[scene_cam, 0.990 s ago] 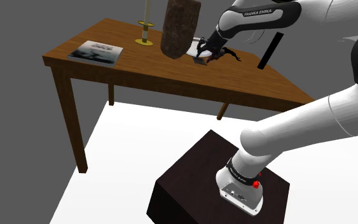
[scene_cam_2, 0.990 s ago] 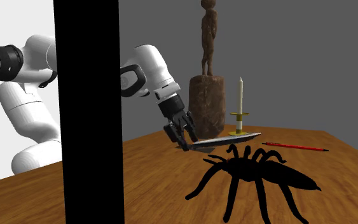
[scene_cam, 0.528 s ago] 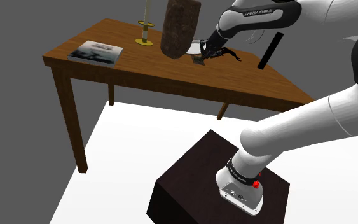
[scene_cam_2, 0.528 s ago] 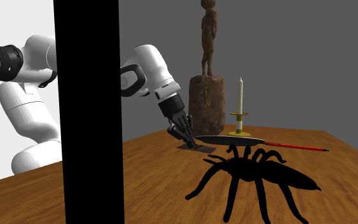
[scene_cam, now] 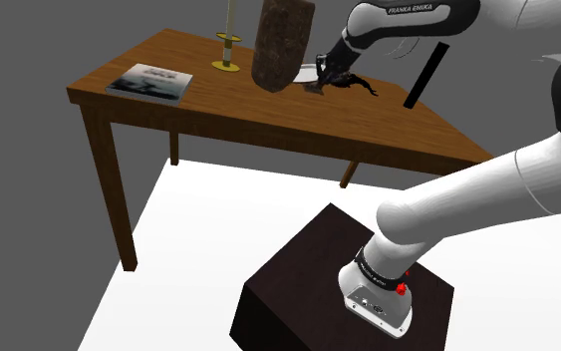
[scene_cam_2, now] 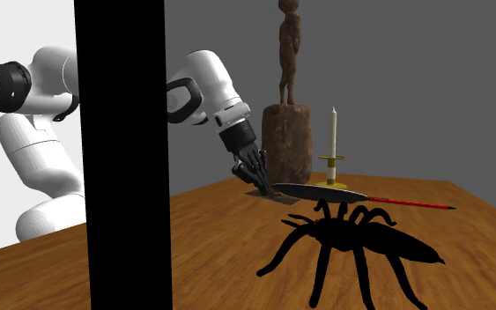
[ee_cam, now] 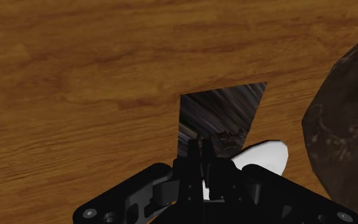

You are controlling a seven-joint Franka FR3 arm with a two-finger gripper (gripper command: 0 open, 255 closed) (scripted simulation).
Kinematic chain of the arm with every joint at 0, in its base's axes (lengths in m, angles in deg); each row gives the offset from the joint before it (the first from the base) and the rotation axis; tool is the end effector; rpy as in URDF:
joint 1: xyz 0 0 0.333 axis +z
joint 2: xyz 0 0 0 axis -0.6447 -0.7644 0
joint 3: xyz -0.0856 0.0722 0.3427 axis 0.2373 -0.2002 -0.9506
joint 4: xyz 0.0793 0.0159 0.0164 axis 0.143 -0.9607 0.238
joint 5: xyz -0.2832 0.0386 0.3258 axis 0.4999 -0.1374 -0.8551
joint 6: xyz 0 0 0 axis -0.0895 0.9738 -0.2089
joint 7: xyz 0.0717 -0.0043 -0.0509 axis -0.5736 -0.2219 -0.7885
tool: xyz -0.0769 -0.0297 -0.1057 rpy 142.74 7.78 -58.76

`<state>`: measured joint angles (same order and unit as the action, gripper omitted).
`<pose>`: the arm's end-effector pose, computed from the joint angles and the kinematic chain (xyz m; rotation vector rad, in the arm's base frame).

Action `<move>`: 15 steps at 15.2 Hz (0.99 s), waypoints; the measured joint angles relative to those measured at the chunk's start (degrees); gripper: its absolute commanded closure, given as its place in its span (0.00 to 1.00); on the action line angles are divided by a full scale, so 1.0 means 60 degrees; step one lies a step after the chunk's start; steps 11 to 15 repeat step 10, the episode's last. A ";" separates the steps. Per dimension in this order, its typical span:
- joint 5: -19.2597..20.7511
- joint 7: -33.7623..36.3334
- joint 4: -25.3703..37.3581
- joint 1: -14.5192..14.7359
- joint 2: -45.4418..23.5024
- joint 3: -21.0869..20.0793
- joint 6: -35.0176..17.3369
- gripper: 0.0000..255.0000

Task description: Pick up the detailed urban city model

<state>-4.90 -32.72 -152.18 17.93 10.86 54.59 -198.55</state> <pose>0.4162 -0.2135 0.5632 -2.7026 1.3209 -0.7069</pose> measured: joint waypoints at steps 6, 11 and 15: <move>0.0017 0.0060 0.0736 -0.0002 0.0055 -0.0035 0.0790 1.00; 0.0022 0.0069 0.1204 -0.0003 0.0042 -0.0035 0.1247 1.00; 0.0022 0.0069 0.1204 -0.0003 0.0042 -0.0035 0.1247 1.00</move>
